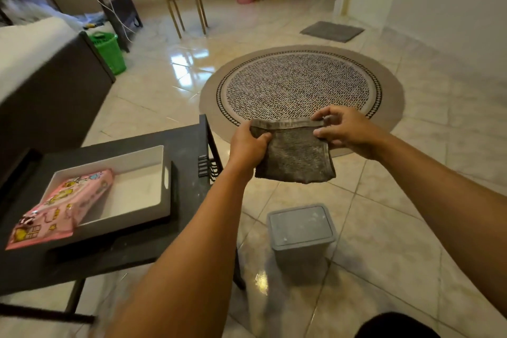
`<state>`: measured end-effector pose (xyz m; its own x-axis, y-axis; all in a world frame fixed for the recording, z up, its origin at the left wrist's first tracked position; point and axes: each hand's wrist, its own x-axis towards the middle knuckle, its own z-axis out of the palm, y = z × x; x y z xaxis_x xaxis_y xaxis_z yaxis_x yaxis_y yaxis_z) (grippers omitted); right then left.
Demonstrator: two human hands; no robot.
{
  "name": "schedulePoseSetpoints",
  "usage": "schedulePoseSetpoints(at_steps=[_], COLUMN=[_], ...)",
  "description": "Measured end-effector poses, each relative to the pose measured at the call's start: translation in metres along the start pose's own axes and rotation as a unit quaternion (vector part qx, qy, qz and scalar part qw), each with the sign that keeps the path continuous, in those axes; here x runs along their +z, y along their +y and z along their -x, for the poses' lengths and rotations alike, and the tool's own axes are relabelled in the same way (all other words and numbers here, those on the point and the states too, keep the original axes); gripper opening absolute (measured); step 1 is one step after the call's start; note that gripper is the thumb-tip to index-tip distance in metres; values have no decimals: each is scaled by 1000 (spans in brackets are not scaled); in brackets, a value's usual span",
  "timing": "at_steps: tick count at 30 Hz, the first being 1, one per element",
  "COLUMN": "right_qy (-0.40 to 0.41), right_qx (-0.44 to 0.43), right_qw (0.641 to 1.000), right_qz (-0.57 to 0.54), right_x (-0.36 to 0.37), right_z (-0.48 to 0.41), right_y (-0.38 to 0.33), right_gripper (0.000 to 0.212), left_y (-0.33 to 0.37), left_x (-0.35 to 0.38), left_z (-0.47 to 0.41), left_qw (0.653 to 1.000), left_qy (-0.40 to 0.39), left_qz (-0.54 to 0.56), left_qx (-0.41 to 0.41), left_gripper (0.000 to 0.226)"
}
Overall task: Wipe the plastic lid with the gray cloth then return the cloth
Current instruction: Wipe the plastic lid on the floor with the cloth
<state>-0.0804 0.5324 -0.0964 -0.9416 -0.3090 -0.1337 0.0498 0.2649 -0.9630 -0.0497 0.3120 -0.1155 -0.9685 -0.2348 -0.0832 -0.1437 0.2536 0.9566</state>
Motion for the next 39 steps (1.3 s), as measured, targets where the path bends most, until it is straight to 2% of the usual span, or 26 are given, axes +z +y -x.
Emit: schedulePoseSetpoints(at_steps=[4,12,25,28,31,33,36,39], right_qy=[-23,2,-1,26,29,2,-30,-36], right_qx=[12,22,30,6,15,49,79,71], right_qw=[999,990,981,974,963,960,965,972], right_qz=[44,137,194,223,267,276,249,222], right_x=[8,28,42,42,32,28,33,39], right_z=[34,71,9,7,7,9,10,9], right_y=[35,108,221,247,274,290,302,306], right_gripper=[38,35,35,36,46,51,51,48], left_y=[-37,-102,-201,-221,-237,-239,-242,-243], left_x=[16,47,87,93,94,98,109,122], left_z=[39,89,44,38,38,42,50,56], left_qw=[999,995,987,978,936,914,878,851], left_qy=[14,24,9,3,49,24,-40,-63], left_qz=[-23,-88,-148,-195,-349,-395,-446,-483], left_qx=[-26,-45,-63,-78,12,85,167,196], left_gripper=[24,17,12,16,45,58,62,64])
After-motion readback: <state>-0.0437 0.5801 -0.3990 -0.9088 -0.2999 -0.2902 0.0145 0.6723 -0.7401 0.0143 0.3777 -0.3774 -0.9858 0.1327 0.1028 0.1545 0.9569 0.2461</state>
